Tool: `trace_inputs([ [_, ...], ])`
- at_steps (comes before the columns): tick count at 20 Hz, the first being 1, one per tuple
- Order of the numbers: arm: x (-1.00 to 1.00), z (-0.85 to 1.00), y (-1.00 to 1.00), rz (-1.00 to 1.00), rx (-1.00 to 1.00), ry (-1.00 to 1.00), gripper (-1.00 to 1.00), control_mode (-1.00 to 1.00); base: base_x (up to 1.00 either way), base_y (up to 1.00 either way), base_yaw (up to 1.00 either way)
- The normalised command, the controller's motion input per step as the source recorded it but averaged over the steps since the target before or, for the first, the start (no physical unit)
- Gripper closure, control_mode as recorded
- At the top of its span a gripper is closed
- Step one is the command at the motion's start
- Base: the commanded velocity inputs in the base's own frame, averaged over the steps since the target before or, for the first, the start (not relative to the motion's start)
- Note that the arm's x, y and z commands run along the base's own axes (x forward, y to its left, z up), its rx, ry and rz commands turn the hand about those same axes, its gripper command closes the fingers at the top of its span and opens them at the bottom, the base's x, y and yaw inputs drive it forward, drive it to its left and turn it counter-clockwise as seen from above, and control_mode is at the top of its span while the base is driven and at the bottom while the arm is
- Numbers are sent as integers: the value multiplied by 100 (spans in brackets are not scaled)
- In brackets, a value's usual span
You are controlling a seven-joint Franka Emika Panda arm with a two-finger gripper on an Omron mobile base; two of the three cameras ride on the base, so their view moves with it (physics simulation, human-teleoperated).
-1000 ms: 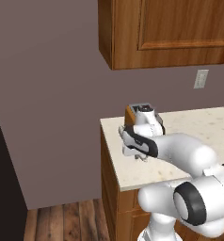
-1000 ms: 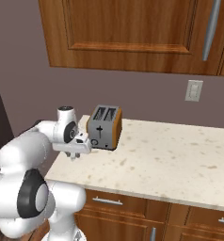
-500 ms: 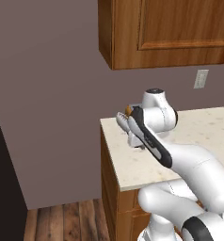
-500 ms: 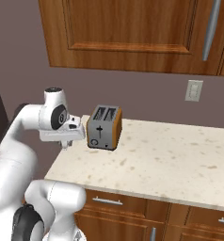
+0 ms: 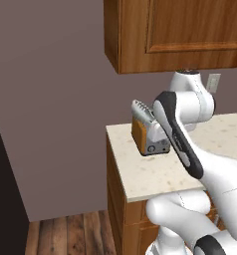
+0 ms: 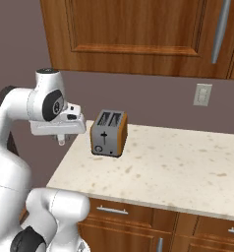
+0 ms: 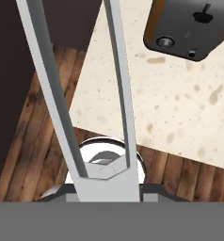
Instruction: Pick up the tongs from the counter and place them near the plate next to the oven.
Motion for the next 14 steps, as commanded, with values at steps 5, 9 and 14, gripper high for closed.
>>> trace_inputs([
  [5,-22,49,-37,0,16,-8,100,-100,0,0,0],
  [9,-40,19,-33,0,6,-6,100,-100,0,0,0],
  [14,-57,2,-19,0,-5,-13,100,-100,0,0,0],
])
